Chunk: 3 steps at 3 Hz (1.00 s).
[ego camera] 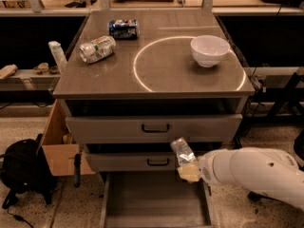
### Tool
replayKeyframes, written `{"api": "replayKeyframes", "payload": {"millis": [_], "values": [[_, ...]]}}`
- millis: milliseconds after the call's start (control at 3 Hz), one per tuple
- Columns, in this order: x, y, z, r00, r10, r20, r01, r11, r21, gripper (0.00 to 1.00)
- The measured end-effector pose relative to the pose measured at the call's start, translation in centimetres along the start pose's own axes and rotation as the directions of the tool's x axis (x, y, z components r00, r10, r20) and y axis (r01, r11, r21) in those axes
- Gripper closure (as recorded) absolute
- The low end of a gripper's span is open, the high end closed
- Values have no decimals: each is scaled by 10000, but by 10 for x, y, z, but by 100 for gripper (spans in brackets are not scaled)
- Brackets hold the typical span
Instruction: Pick redbull can from bottom drawer and place on counter
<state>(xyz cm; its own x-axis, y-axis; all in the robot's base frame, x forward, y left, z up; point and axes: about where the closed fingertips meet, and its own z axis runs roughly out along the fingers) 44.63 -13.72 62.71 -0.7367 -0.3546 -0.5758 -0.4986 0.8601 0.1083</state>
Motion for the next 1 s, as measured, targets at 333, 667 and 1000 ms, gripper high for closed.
{"api": "replayKeyframes", "payload": {"millis": [333,667,1000], "values": [[-28,7,-28,9991,-358,221,357,9993,72,100],[-64,22,-80,9933,-916,709,888,9952,411,100],[-93,38,-123,9825,-1464,1147,1388,9877,722,100]]}}
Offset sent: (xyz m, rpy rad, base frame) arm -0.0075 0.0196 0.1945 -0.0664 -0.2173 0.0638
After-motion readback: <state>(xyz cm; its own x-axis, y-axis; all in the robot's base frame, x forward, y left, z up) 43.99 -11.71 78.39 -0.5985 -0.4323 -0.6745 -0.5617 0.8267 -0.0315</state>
